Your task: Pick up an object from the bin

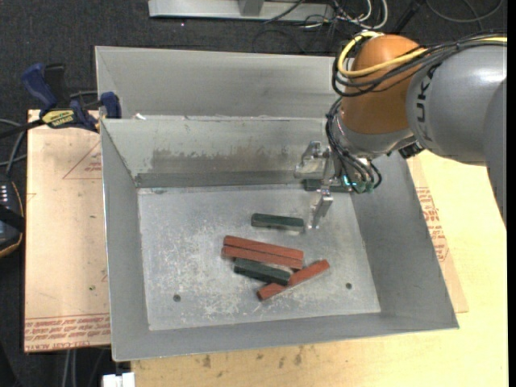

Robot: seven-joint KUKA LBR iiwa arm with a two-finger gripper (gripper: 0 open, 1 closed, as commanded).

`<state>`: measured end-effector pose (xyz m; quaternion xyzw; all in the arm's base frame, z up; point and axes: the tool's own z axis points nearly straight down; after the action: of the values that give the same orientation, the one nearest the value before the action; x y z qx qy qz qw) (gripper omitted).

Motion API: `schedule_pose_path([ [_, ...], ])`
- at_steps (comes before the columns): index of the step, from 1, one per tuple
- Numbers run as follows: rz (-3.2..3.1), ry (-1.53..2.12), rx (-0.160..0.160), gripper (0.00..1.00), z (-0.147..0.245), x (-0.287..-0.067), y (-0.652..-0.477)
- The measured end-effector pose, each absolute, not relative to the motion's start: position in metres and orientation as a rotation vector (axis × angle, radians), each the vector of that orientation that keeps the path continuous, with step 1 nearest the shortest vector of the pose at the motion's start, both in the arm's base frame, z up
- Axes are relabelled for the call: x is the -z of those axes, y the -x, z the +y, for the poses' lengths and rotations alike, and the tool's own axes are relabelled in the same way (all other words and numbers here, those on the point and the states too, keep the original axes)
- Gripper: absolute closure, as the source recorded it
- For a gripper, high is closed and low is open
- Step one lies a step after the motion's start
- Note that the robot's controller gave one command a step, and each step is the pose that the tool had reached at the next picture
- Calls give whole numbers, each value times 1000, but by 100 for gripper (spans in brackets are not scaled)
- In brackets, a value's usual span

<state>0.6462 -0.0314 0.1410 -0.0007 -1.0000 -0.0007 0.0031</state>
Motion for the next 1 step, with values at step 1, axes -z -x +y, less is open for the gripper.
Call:
schedule_pose_path([
  [1, -3143, 1, 1, 0, -31, -146, -648],
])
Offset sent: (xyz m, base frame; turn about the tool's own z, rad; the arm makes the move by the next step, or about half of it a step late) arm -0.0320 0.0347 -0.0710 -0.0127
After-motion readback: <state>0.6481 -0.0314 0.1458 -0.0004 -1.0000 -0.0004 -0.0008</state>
